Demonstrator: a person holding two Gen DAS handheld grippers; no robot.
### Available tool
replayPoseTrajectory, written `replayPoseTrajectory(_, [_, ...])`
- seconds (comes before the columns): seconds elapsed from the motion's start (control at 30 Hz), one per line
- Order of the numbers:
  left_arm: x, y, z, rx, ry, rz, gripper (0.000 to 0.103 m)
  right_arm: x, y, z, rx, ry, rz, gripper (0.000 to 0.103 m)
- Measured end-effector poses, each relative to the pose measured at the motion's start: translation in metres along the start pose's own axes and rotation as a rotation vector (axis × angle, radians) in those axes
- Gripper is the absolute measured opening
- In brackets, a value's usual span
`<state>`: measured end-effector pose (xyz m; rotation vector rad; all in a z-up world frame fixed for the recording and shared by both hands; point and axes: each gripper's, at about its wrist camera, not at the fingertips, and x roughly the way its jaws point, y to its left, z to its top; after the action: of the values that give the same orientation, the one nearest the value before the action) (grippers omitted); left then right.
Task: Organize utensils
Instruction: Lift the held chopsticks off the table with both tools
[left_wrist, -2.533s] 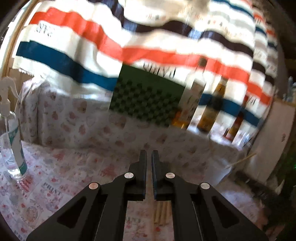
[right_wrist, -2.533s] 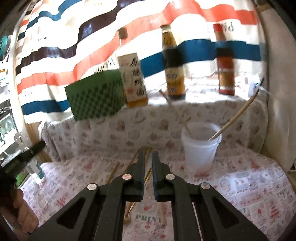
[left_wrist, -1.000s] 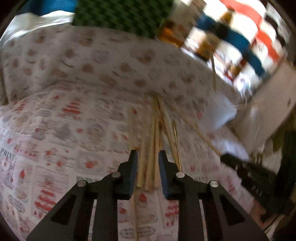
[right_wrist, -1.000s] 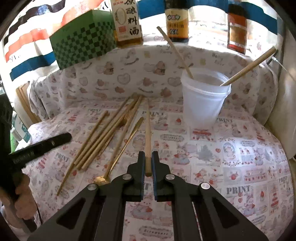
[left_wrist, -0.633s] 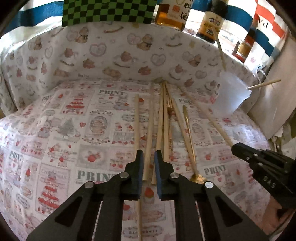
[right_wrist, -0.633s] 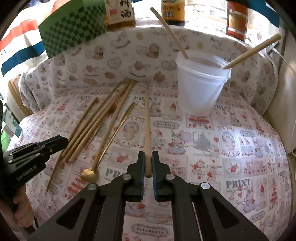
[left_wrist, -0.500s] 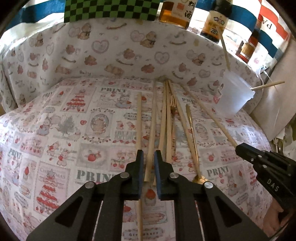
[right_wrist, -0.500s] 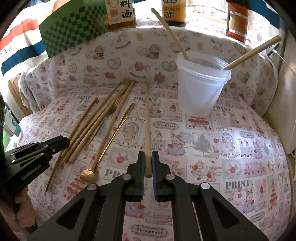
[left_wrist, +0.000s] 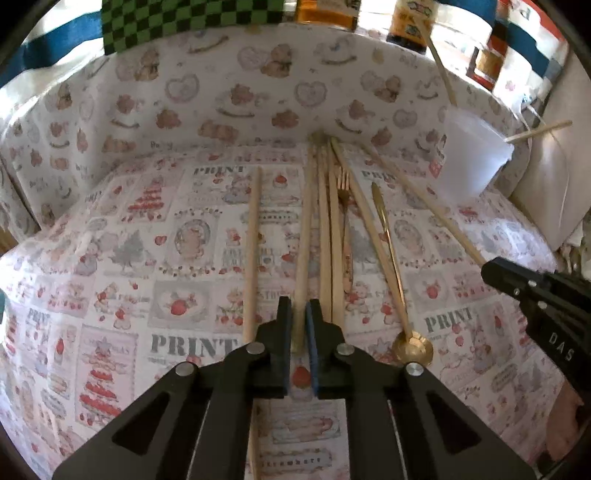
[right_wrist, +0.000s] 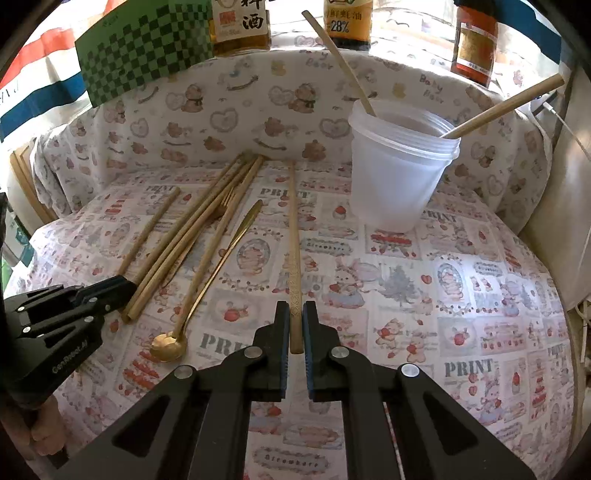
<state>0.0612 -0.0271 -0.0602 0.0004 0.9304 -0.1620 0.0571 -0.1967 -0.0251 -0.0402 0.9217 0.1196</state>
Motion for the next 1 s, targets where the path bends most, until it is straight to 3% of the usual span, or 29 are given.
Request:
replayPoseTrajectory(0.13, [0.001,-0.011,-0.002,0.049,-0.019,0.055,0.009,0.001,-0.002,0.001,0.016,0.003,-0.009,0.008])
replayPoseTrajectory(0.37, [-0.003,-0.003,-0.001,0.044,-0.003,0.04,0.006,-0.016,-0.016,0.006,0.085,-0.082,0.032,0.008])
replayPoseTrajectory(0.4, [-0.005,-0.001,0.0,0.018,-0.028,0.044,0.006,-0.023,-0.019,0.008,0.089,-0.136,0.037,0.008])
replayPoseTrajectory(0.47, [-0.017,0.006,0.001,-0.025,-0.081,0.011,0.006,-0.025,-0.02,0.009,0.096,-0.163,0.024,0.008])
replayPoseTrajectory(0.6, [-0.055,0.005,0.003,-0.024,-0.276,-0.012,0.006,-0.041,-0.025,0.009,0.121,-0.249,0.054,0.008])
replayPoseTrajectory(0.7, [-0.081,0.013,0.002,-0.055,-0.394,-0.076,0.006,-0.065,-0.027,0.007,0.135,-0.378,0.031,0.008])
replayPoseTrajectory(0.73, [-0.088,0.016,0.002,-0.07,-0.429,-0.084,0.006,-0.065,-0.027,0.007,0.135,-0.378,0.031,0.008])
replayPoseTrajectory(0.83, [-0.104,0.023,-0.001,-0.104,-0.492,-0.106,0.006,-0.076,-0.035,0.005,0.198,-0.445,-0.007,0.008])
replayPoseTrajectory(1.0, [-0.128,0.033,-0.005,-0.139,-0.594,-0.168,0.006,-0.097,-0.048,0.001,0.249,-0.545,0.046,0.008])
